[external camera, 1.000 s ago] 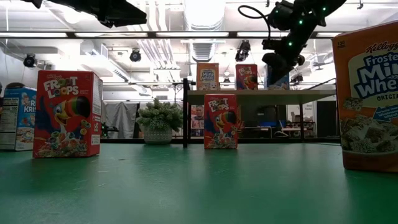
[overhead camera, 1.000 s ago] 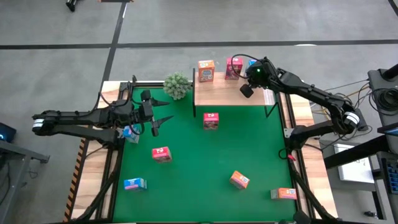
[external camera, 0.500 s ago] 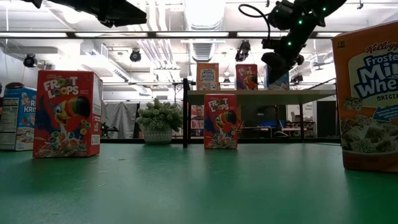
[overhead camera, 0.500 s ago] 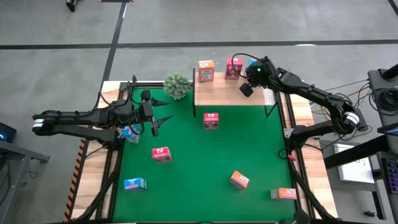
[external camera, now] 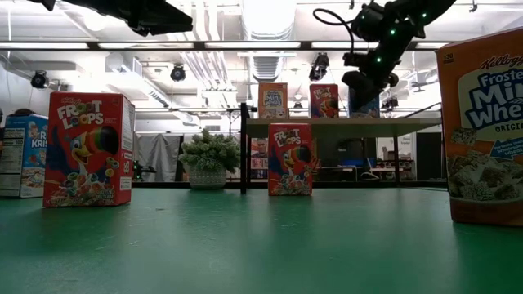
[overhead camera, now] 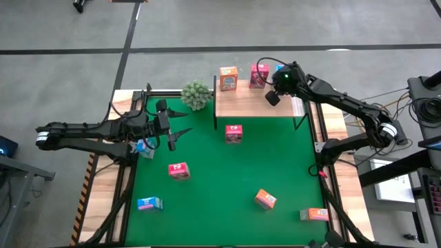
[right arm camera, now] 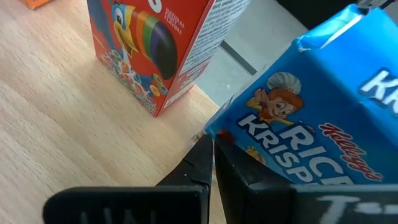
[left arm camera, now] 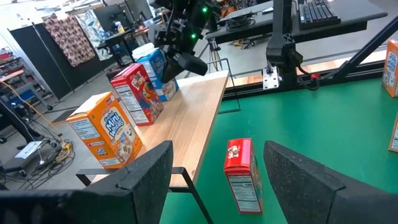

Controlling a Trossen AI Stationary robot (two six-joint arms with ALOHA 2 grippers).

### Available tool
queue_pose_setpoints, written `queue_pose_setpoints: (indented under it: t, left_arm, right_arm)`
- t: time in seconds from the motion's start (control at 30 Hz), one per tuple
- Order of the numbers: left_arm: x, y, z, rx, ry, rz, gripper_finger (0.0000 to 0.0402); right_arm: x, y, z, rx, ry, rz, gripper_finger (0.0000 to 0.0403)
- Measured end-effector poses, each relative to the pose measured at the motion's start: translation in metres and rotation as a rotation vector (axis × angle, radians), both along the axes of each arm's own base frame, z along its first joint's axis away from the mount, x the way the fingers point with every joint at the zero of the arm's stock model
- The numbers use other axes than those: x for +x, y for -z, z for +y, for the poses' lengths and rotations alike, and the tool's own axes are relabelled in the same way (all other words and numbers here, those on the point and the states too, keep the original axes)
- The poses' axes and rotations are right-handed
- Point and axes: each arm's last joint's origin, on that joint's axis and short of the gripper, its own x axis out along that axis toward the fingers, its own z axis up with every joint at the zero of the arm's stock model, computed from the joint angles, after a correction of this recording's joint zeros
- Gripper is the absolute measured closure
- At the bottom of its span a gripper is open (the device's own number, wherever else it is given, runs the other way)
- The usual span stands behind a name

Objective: Stack cereal on shelf
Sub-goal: Put the right blue cereal box on the shelf, then put the left red cereal box on the shelf aligned with the other red cereal box

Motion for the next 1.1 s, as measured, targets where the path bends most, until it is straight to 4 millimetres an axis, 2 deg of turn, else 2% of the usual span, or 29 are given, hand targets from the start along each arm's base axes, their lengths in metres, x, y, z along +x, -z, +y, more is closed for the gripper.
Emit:
queue_pose_setpoints:
  t: [0.17, 0.3, 0.47, 0.7, 1.1]
  left_arm:
    - [0.000, 0.000, 0.000, 0.000, 0.000, 0.000, 0.0167]
    - [0.000, 0.000, 0.000, -0.009, -0.001, -0.003, 0.0167]
    - [0.000, 0.000, 0.000, -0.023, -0.003, -0.009, 0.0167]
    - [0.000, 0.000, 0.000, -0.050, -0.008, -0.018, 0.0167]
    - [0.000, 0.000, 0.000, -0.053, -0.008, -0.019, 0.0167]
  right_arm:
    - [-0.002, 0.000, 0.002, 0.010, -0.004, 0.015, 0.0394]
    - [-0.003, -0.007, 0.010, 0.028, -0.019, 0.009, 0.0394]
    - [-0.010, -0.006, 0.017, 0.097, -0.006, 0.075, 0.0394]
    - [-0.012, -0.001, 0.013, 0.028, 0.069, 0.173, 0.0394]
    - [-0.011, -0.002, 0.012, 0.012, 0.066, 0.161, 0.0394]
